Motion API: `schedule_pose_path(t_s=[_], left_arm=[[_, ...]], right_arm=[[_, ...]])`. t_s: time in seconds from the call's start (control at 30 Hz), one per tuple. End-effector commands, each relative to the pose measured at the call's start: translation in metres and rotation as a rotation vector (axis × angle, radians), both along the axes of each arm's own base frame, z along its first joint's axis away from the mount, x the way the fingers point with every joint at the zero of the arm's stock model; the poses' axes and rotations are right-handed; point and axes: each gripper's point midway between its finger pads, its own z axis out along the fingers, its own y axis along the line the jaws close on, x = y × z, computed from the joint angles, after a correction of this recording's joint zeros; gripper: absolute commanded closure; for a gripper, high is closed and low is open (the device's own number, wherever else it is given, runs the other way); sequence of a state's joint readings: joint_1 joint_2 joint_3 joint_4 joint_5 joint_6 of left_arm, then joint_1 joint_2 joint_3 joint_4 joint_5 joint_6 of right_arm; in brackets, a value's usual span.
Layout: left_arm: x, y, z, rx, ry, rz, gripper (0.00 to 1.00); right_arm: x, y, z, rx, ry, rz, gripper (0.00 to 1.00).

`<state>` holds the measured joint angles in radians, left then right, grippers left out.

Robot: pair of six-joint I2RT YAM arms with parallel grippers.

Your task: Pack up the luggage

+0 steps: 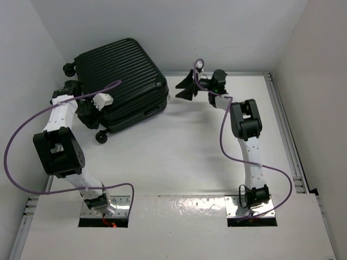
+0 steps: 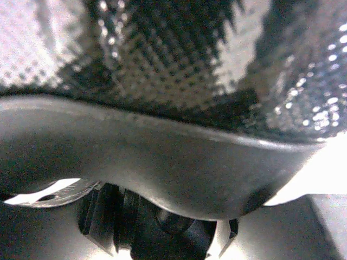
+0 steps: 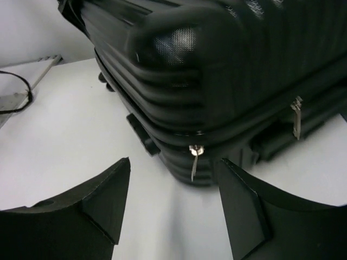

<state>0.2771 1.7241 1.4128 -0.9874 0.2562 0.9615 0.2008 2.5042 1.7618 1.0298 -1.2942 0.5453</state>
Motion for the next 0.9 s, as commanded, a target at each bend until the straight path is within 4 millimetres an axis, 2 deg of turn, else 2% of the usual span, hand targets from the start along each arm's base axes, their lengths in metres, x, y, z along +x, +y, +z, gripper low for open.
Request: schedule_pose_path(t_s=[0.0, 0.07, 0.17, 0.2, 0.33, 0.47, 0.53, 0.57, 0.7, 0.8, 0.87], left_arm=[[0.108, 0.046, -0.025, 0.149, -0.327, 0.199, 0.89], [0.106, 0.045, -0.018, 0.152, -0.341, 0.200, 0.89], [0.103, 0.043, -0.022, 0.142, -0.332, 0.195, 0.89], [0.104, 0.043, -0.018, 0.143, -0.341, 0.195, 0.89], [0.104, 0.043, -0.018, 0.143, -0.341, 0.195, 0.89], [0.103, 0.043, -0.027, 0.140, -0.321, 0.195, 0.89], [0.108, 0.044, -0.022, 0.143, -0.341, 0.195, 0.89], [0.107, 0.047, -0.026, 0.135, -0.333, 0.200, 0.89], [0.112, 0.048, -0.022, 0.137, -0.345, 0.200, 0.89], [0.111, 0.051, -0.027, 0.129, -0.337, 0.205, 0.89], [0.113, 0.057, -0.023, 0.137, -0.346, 0.207, 0.89]], right_arm=[[0.007, 0.025, -0.011, -0.031, -0.130, -0.032, 0.35], [0.011, 0.028, -0.024, -0.067, -0.080, -0.063, 0.35], [0.019, 0.032, -0.029, -0.068, -0.078, -0.078, 0.36], [0.023, 0.031, -0.028, -0.067, -0.082, -0.089, 0.36], [0.026, 0.035, -0.034, -0.085, -0.077, -0.109, 0.38], [0.025, 0.039, -0.041, -0.090, -0.068, -0.104, 0.47], [0.023, 0.042, -0.043, -0.089, -0.072, -0.094, 0.50], [0.022, 0.044, -0.043, -0.088, -0.075, -0.085, 0.51], [0.012, 0.055, -0.044, -0.077, -0.070, -0.031, 0.51], [0.007, 0.063, -0.046, -0.074, -0.071, -0.004, 0.51], [0.004, 0.070, -0.047, -0.077, -0.078, 0.008, 0.60]])
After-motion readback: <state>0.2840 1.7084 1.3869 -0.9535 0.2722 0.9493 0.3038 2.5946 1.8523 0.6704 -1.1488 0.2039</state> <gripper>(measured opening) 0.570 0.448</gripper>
